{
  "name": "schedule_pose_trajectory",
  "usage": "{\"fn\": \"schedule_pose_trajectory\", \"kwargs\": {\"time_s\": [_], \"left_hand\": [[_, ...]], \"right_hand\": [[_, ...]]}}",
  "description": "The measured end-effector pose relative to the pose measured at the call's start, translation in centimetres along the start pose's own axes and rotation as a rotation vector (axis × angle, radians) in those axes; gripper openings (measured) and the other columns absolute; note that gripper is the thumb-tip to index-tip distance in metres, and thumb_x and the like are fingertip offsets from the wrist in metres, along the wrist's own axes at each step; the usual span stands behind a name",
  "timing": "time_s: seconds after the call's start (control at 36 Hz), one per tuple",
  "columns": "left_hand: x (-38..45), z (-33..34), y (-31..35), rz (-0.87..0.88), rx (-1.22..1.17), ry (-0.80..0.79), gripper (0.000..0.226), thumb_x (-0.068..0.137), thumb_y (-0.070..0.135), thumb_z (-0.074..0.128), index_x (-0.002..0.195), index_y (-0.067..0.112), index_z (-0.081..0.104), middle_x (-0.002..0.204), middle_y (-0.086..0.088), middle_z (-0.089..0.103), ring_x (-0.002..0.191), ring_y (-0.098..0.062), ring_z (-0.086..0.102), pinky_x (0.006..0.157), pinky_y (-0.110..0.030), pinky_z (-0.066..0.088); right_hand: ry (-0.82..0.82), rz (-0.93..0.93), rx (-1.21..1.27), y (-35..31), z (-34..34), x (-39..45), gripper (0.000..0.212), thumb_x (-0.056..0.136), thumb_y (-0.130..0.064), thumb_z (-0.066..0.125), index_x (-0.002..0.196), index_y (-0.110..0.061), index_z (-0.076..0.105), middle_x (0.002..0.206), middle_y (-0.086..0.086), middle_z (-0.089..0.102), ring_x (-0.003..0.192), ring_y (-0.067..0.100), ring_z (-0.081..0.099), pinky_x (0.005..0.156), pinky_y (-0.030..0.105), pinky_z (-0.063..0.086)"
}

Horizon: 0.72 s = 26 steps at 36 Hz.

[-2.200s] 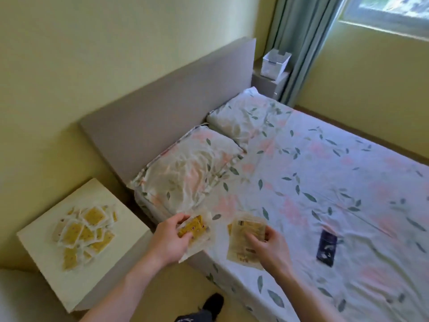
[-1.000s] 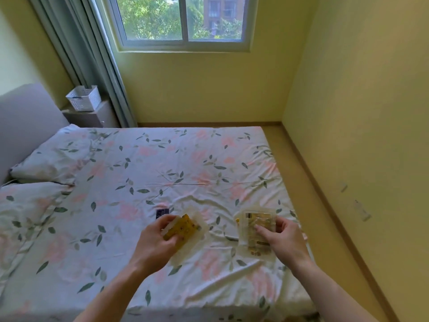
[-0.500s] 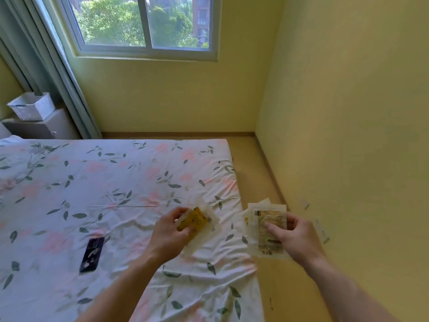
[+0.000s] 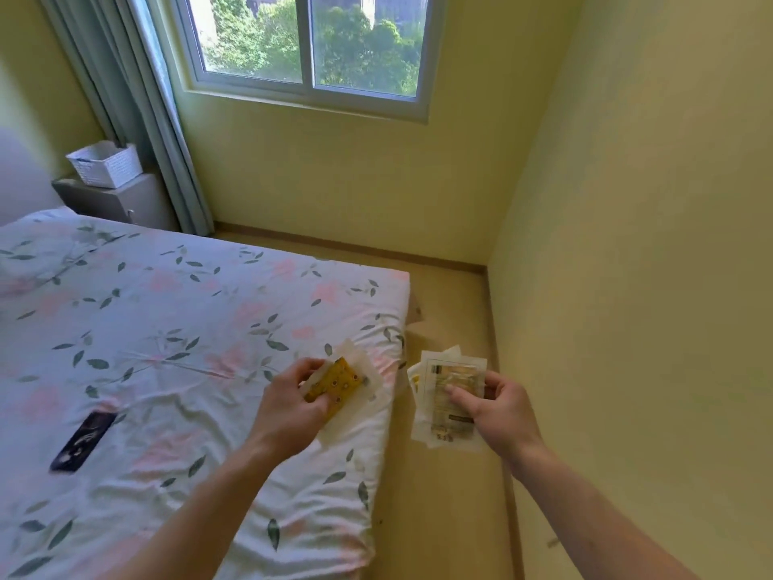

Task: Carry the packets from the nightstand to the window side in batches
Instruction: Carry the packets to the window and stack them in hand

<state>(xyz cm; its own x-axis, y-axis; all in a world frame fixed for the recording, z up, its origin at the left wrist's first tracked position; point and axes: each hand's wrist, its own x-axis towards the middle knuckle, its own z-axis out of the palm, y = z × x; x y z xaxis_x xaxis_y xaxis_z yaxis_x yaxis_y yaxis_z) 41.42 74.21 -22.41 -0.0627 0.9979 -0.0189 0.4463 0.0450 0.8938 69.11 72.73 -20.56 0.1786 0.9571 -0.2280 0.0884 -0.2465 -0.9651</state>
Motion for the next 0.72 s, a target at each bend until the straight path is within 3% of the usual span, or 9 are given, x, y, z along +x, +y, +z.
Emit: {"fn": "schedule_pose_trajectory", "kwargs": {"time_s": [0.22, 0.31, 0.42, 0.47, 0.56, 0.72], "left_hand": [[3.5, 6.1, 4.5, -0.057, -0.028, 0.097, 0.031, 0.087, 0.011, 0.075, 0.107, 0.035, 0.067, 0.099, 0.011, 0.071, 0.082, -0.005, 0.068, 0.06, -0.016, 0.053], [5.0, 6.0, 4.7, -0.097, -0.028, 0.172, 0.031, 0.087, 0.017, 0.077, 0.11, 0.035, 0.066, 0.104, 0.013, 0.07, 0.092, -0.007, 0.067, 0.065, -0.015, 0.05], [7.8, 5.0, 4.4, -0.155, -0.071, 0.278, 0.032, 0.086, 0.015, 0.078, 0.11, 0.032, 0.066, 0.102, 0.013, 0.07, 0.09, -0.004, 0.067, 0.065, -0.014, 0.051], [10.0, 4.8, 4.2, -0.179, -0.104, 0.317, 0.034, 0.086, 0.013, 0.078, 0.115, 0.028, 0.067, 0.106, 0.008, 0.07, 0.095, -0.01, 0.068, 0.072, -0.022, 0.053], [14.7, 5.1, 4.2, -0.193, -0.117, 0.356, 0.032, 0.087, 0.011, 0.077, 0.112, 0.029, 0.067, 0.105, 0.009, 0.071, 0.095, -0.011, 0.067, 0.071, -0.021, 0.051], [27.1, 6.7, 4.9, -0.228, -0.12, 0.368, 0.034, 0.086, 0.014, 0.078, 0.115, 0.027, 0.067, 0.106, 0.008, 0.071, 0.096, -0.014, 0.068, 0.078, -0.03, 0.056]], "right_hand": [[-0.103, -0.05, -0.031, -2.4, -7.5, 9.5, 0.017, 0.084, -0.015, 0.081, 0.101, -0.015, 0.077, 0.091, 0.002, 0.079, 0.084, 0.018, 0.077, 0.069, 0.038, 0.064], [-0.19, -0.056, -0.026, -3.4, -6.8, 13.4, 0.018, 0.086, -0.015, 0.078, 0.103, -0.013, 0.075, 0.096, 0.002, 0.079, 0.087, 0.017, 0.076, 0.07, 0.035, 0.063], [-0.308, -0.068, -0.012, -5.2, -4.5, 18.5, 0.017, 0.087, -0.013, 0.076, 0.104, -0.012, 0.073, 0.096, 0.002, 0.079, 0.084, 0.013, 0.076, 0.063, 0.024, 0.06], [-0.348, -0.08, -0.029, -6.0, -3.6, 21.4, 0.019, 0.086, -0.017, 0.078, 0.105, -0.014, 0.074, 0.096, 0.001, 0.079, 0.085, 0.014, 0.077, 0.066, 0.026, 0.061], [-0.385, -0.078, -0.024, -7.3, -2.7, 26.5, 0.021, 0.086, -0.015, 0.079, 0.106, -0.012, 0.074, 0.097, 0.002, 0.079, 0.087, 0.016, 0.077, 0.066, 0.027, 0.061], [-0.352, -0.052, -0.028, -10.5, -2.5, 37.7, 0.019, 0.087, -0.014, 0.076, 0.106, -0.012, 0.074, 0.097, 0.002, 0.079, 0.089, 0.019, 0.076, 0.071, 0.033, 0.062]]}}
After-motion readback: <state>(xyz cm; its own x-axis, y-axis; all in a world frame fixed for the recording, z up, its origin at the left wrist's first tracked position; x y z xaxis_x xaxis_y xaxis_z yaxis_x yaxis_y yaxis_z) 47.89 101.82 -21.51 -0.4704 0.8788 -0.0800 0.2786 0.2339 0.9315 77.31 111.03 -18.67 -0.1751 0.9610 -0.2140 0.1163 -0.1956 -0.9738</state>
